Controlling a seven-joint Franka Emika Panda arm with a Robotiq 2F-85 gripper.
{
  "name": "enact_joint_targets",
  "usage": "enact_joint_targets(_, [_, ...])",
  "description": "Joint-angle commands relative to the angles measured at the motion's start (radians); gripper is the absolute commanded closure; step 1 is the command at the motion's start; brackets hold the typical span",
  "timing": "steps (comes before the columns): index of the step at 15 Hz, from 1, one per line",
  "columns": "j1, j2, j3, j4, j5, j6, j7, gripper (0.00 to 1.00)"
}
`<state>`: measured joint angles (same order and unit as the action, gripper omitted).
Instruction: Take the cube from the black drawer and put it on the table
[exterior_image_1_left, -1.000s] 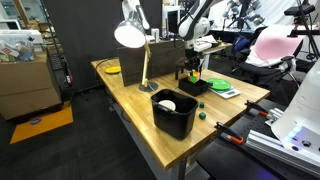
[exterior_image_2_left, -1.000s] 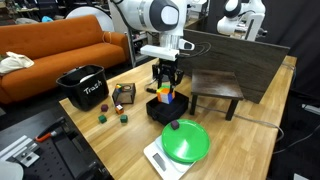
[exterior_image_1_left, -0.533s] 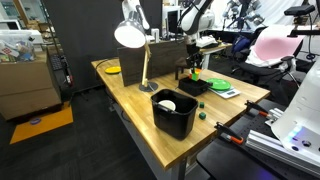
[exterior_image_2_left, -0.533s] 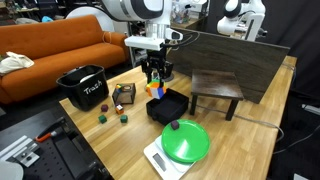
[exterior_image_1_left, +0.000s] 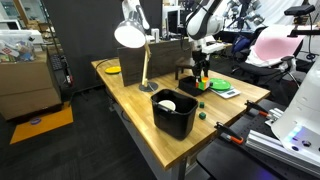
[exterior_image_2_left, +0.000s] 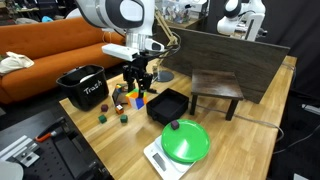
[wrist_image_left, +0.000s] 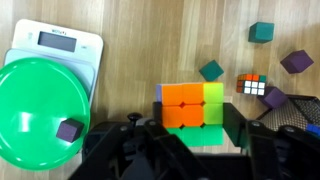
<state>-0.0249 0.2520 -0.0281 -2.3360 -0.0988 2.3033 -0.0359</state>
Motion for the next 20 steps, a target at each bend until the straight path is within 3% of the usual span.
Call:
enact_joint_targets(1, [-0.003,-0.061,0.002,-0.09,0.055,0.041,0.042,0.63])
enact_joint_targets(9, [-0.025,-0.011,-0.014,-0.186,0.206,0.092,0.109,0.62])
enact_joint_targets(15, [-0.059,0.103,-0.036,-0.178,0.294,0.126,0.117,0.6])
enact_joint_targets(16, [-0.065,0.119,-0.034,-0.171,0.307,0.129,0.113,0.55])
enact_joint_targets(18, [-0.076,0.133,-0.027,-0.162,0.334,0.132,0.102,0.13])
enact_joint_targets(19, [-0.077,0.134,-0.027,-0.157,0.342,0.13,0.1,0.07])
enact_joint_targets(20, [-0.062,0.132,-0.038,-0.167,0.31,0.129,0.109,0.26])
